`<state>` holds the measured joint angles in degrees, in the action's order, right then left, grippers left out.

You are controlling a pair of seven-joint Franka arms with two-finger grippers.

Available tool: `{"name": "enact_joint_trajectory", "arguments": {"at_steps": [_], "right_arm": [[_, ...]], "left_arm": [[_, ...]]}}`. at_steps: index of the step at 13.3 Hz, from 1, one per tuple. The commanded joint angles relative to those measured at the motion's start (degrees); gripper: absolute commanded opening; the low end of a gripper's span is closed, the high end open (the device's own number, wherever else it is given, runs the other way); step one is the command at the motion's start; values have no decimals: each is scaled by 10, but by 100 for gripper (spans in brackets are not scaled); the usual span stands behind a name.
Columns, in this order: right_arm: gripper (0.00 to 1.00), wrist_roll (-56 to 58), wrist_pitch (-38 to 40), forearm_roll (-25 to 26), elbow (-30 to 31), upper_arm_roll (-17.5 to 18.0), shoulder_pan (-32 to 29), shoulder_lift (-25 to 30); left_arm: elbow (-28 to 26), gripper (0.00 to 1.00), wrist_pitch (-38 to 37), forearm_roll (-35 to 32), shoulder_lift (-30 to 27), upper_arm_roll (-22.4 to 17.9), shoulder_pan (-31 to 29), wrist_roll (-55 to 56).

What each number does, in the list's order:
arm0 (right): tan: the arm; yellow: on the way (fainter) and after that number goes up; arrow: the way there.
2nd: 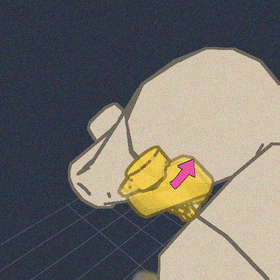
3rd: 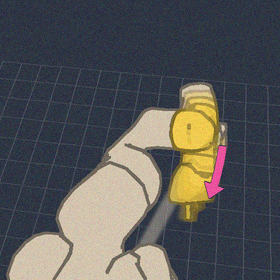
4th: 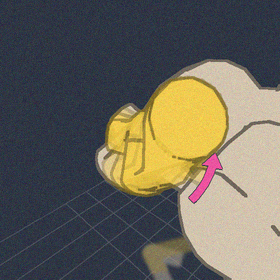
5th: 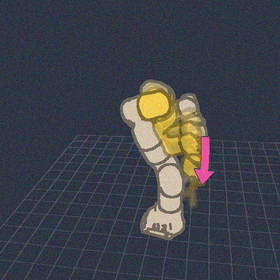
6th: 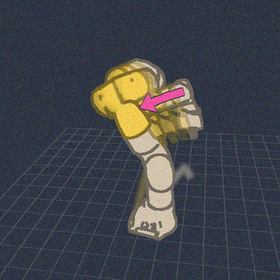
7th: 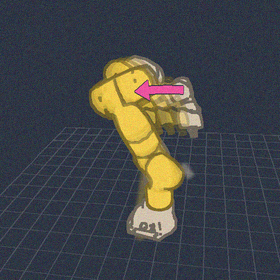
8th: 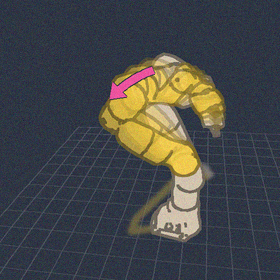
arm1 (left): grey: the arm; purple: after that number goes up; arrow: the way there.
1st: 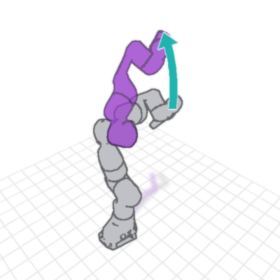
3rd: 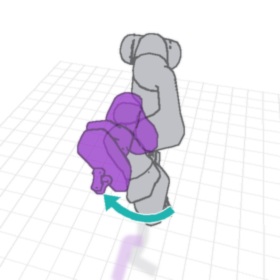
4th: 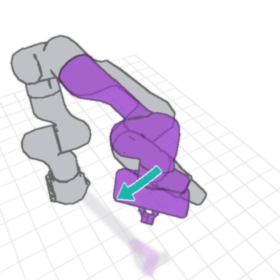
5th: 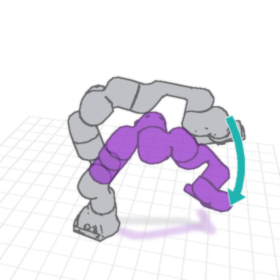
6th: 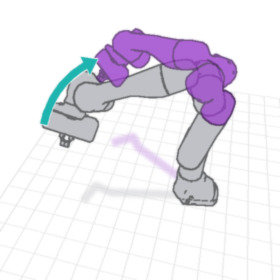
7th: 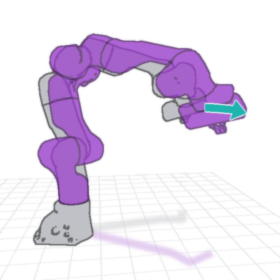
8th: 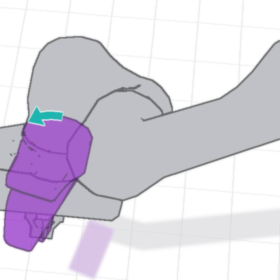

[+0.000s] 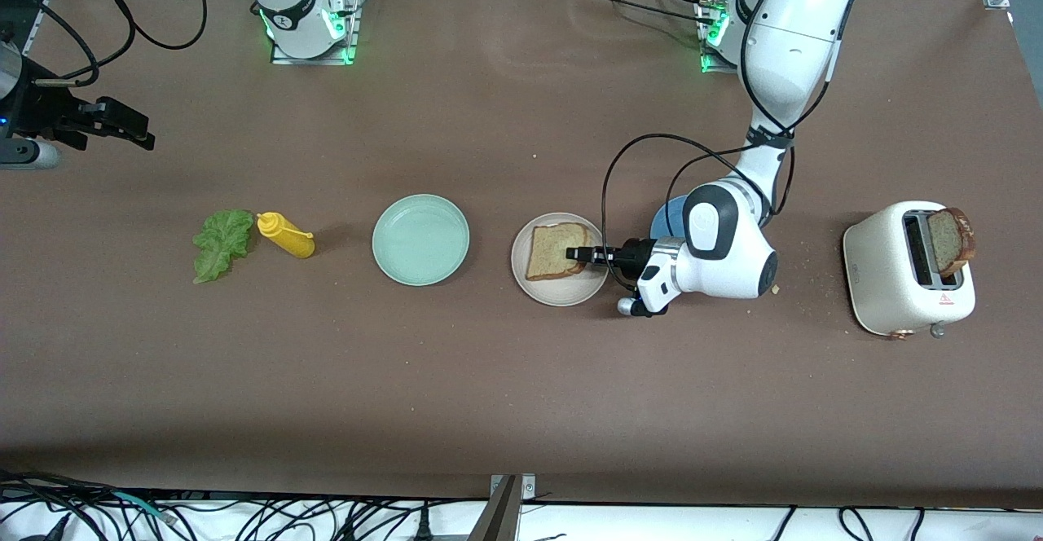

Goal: Make sandwich in beige plate with both arms
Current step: 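Open the left gripper over the bread while the right gripper reaches out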

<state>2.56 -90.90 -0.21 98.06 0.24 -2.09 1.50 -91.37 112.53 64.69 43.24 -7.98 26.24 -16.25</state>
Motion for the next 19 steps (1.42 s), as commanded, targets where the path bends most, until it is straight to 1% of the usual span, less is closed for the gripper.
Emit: {"name": "enact_joint_trajectory", "arguments": {"at_steps": [1, 3, 4, 5, 6, 7, 8, 10, 11, 13, 16, 17, 19], "right_arm": [[100, 3, 9, -1, -8, 1, -2, -15], [100, 2, 1, 1, -7, -2, -7, -30], [100, 2, -5, 10, -5, -3, -8, -34], [100, 0, -21, 39, 1, -3, -8, -40], [100, 0, -44, 50, 6, -3, -8, -51], [100, 0, -56, 50, 8, -9, -9, -63], [100, 0, -58, 50, 10, -10, -9, -66], [100, 24, -57, 40, 17, -10, -10, -74], [100, 77, -60, 36, 19, -10, -10, -85], [100, 160, -66, 3, 20, -12, -12, -96], [100, 322, -68, -29, 20, -13, -18, -113], [100, 381, -69, -52, 20, -16, -27, -126], [100, 515, -70, -121, 20, -20, -66, -160]], "left_arm": [[1, 100, 1, -49, -8, -5, -4, 2], [2, 100, -6, -75, -18, -15, -13, 3], [2, 100, -12, -92, -19, -16, -17, 4], [3, 100, -14, -103, -25, -16, -25, 8], [3, 100, -14, -114, -36, -17, -33, 12], [4, 100, -14, -135, -46, -19, -38, 25], [8, 100, -14, -173, -55, -20, -40, 49], [15, 100, -14, -257, -74, -37, -41, 108], [15, 100, -14, -296, -83, -40, -42, 130], [15, 100, -14, -364, -102, -55, -43, 172], [14, 100, -17, -443, -119, -67, -50, 233], [14, 100, -28, -467, -130, -75, -57, 245], [14, 100, -51, -500, -152, -85, -74, 242]]}}
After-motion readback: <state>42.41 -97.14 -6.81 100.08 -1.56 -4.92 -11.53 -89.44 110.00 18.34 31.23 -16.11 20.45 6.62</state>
